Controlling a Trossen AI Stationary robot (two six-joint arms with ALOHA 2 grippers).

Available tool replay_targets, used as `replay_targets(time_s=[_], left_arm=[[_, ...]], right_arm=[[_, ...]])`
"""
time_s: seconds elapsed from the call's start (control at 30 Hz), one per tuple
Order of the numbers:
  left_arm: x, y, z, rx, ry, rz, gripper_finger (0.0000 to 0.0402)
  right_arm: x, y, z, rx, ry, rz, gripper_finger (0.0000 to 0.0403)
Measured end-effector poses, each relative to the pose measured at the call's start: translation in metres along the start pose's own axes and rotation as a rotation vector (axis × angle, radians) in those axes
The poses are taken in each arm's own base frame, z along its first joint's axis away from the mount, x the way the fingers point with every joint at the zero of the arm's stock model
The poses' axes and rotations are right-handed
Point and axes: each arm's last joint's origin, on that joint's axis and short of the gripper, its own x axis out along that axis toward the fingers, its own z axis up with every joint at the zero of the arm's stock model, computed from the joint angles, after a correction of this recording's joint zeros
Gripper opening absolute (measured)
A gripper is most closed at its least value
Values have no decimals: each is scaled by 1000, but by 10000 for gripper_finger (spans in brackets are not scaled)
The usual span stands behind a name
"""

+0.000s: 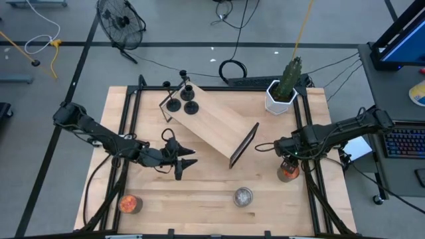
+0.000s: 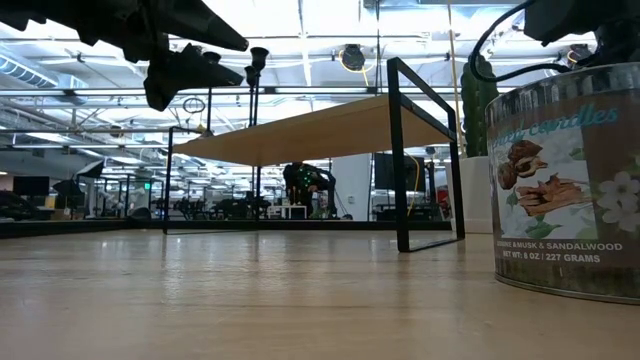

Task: Pick & Place candle stick holders
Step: Put the right orange black candle tin on the shelf

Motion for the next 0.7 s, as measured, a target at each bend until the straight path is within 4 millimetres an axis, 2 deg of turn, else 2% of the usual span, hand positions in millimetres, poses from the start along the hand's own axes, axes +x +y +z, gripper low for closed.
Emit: replay_targets(time_s=[0.23,0.53,0.7], left_arm=[[0,0,0,-1,0,0,214],[0,0,0,-3,1,0,214],[0,0,0,-2,1,0,214]], right_arm=[[0,0,-1,4,18,14,143],[1,-1,-2,15,38,4,164],[1,-1,-2,-5,38,8,163]])
